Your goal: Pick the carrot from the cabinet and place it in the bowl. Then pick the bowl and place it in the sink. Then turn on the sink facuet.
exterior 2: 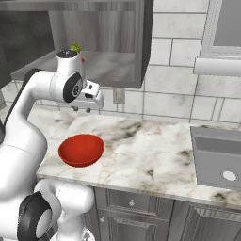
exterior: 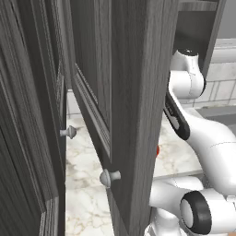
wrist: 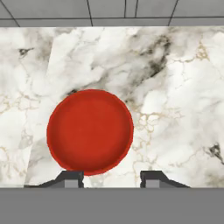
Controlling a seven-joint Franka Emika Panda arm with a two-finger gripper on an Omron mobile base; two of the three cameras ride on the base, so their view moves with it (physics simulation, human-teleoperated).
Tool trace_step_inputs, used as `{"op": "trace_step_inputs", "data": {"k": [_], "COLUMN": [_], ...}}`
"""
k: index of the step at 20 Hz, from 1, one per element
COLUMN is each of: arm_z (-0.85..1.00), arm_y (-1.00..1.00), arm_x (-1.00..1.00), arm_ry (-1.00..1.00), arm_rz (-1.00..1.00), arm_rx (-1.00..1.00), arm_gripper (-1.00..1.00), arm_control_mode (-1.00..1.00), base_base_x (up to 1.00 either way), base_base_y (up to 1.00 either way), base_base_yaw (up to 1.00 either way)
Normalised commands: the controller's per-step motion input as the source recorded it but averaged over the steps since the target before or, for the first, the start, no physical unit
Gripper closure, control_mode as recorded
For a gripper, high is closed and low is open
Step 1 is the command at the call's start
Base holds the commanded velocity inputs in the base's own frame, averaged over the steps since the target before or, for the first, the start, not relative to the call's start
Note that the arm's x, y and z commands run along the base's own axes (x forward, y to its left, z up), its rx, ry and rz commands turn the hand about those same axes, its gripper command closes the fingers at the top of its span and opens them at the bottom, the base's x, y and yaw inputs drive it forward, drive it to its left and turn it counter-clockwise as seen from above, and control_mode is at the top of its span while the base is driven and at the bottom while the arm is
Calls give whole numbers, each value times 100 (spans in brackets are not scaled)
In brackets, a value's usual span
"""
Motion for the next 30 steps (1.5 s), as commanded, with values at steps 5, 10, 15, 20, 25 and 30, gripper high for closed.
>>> {"op": "trace_step_inputs", "data": {"k": [5, 10, 15, 20, 25, 30], "arm_z": [0, 9, 29, 53, 80, 94], "arm_y": [-19, 21, 38, 34, 21, 13], "arm_x": [-15, -25, -21, -6, 8, 45], "arm_ry": [-1, -22, -35, -22, -2, 0], "arm_rz": [-1, -1, 0, -2, -7, -11], "arm_rx": [3, -1, -1, 0, 4, 7], "arm_gripper": [-100, -100, -100, -100, -100, -100], "arm_control_mode": [-100, -100, -100, -100, -100, -100], "base_base_x": [0, 0, 0, 0, 0, 0], "base_base_y": [0, 0, 0, 0, 0, 0], "base_base_yaw": [0, 0, 0, 0, 0, 0]}}
